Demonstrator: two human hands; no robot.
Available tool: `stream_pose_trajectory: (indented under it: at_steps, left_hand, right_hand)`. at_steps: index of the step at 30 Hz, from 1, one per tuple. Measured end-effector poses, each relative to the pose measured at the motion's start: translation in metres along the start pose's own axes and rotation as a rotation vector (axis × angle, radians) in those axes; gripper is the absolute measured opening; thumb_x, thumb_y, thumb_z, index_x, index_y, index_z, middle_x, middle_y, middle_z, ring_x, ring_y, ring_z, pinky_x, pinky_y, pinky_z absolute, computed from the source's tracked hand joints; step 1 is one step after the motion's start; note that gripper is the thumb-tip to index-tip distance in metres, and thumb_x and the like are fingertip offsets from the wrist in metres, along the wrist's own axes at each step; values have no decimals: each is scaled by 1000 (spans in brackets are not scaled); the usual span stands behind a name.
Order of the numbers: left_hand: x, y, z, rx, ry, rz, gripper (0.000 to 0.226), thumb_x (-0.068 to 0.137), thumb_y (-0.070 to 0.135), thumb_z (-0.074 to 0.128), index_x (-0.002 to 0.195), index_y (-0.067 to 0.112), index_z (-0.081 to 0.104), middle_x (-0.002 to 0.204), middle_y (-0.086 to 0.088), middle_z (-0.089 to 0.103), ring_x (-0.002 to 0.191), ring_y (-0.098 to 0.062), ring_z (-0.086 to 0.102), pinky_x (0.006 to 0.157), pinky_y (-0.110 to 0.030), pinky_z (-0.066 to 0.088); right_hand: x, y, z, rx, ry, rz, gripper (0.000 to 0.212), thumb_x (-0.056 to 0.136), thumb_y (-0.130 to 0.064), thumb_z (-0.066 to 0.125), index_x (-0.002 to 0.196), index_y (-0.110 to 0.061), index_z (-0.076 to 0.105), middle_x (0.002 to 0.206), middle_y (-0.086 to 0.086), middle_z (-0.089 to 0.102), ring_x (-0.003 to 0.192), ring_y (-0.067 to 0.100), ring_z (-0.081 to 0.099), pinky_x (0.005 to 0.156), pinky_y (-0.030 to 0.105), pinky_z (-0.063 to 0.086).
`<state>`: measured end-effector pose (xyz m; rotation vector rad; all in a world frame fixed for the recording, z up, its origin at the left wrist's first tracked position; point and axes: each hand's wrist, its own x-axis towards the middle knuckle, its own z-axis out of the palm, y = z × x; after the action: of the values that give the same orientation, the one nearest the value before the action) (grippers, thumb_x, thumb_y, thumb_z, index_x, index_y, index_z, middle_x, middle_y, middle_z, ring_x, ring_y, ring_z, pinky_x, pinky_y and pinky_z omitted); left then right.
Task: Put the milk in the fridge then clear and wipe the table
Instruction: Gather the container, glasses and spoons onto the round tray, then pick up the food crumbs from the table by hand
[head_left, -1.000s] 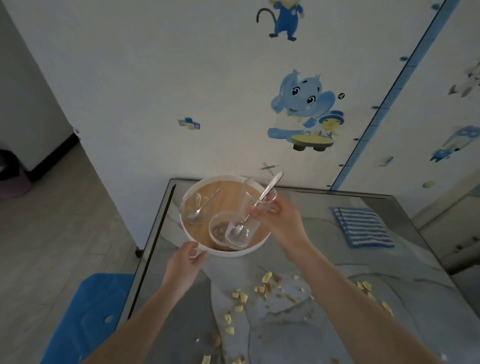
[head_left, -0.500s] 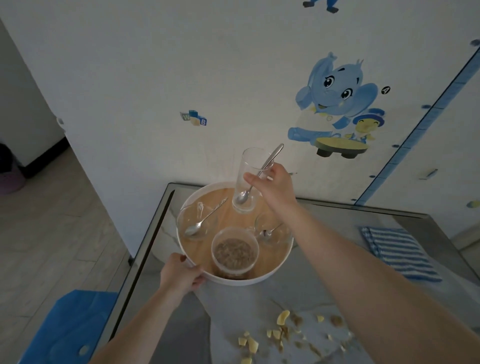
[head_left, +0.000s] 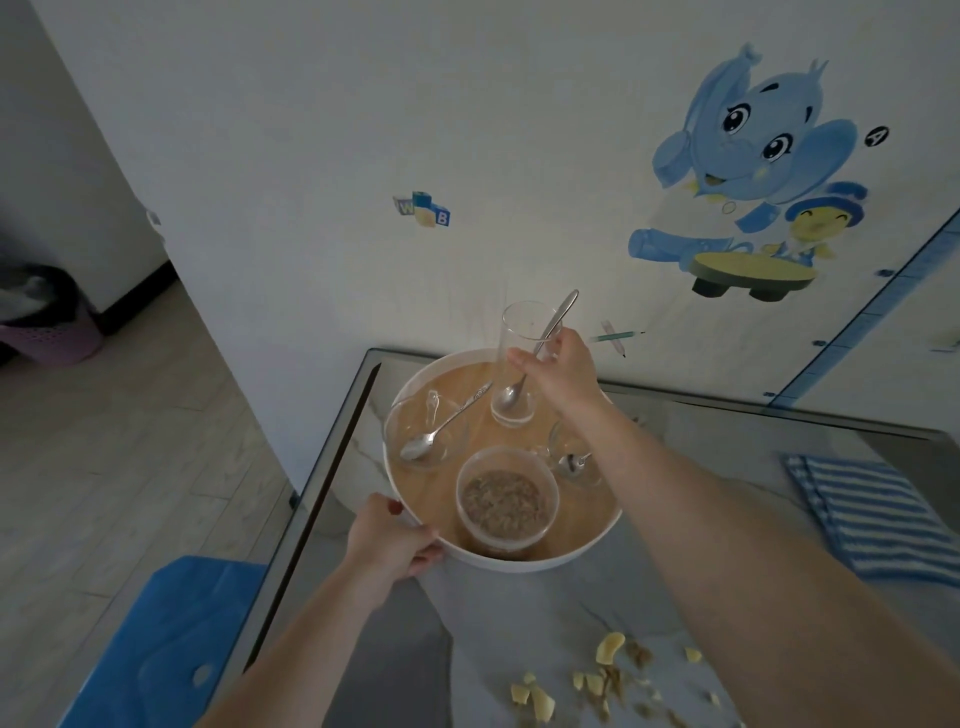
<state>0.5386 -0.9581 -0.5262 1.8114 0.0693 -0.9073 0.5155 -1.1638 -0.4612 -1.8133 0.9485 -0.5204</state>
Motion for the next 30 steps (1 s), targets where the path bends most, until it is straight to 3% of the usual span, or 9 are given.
stream_pose_trajectory:
  at_steps: [6,10,15,19,21,26,30]
  left_hand:
    - [0,-1,2,0,23,4,44,78,-5,65,111,7,39,100,-25,59,71,-27,64,64,-35,54]
    - [-2,-1,5,42,78,26,38,80,-3,64,110,6,42,107,-25,57,76,-28,64,59,-31,53]
    - [-14,-4,5,119,98,86,22,83,8,64,90,7,43,102,-21,59,70,-23,64,46,-23,48]
    - [-41,-9,0,66,69,108,14,92,16,52,81,8,51,82,-12,60,66,-20,63,71,-39,57]
    - [-64,-17,-6,-8,57,79,17,94,16,48,83,6,54,82,-13,62,68,-20,64,70,-36,54]
    - [-108,-43,-26,-124,32,-44,16,95,15,45,92,5,57,87,-12,64,78,-20,65,68,-29,53]
    - [-138,-67,-39,-223,54,-93,14,94,11,46,90,6,58,88,-12,64,80,-23,65,76,-33,53]
  right_hand:
    - [0,-4,-8,-58,-89,28,59,82,-30,65,127,-5,37,136,12,44,123,24,43,94,30,36]
    - [-10,-4,-17,-11,-70,76,84,80,-32,68,143,-8,17,148,13,30,135,25,34,109,36,33]
    - [-43,-6,-43,52,65,13,58,84,-25,64,133,-7,39,133,10,49,115,16,51,92,24,39]
    - [-73,-3,-63,5,109,-79,34,86,-19,61,117,-5,56,108,5,60,95,9,53,83,17,42]
    - [-96,3,-69,-1,80,-93,25,86,-15,59,109,-5,61,98,4,61,88,9,55,78,16,45]
    - [-158,34,-70,-48,-97,-58,9,88,-17,58,91,-12,65,80,5,64,77,18,60,79,40,52]
    - [-207,59,-55,-257,-319,-8,13,89,-18,55,88,-8,65,82,10,65,74,20,57,72,36,47]
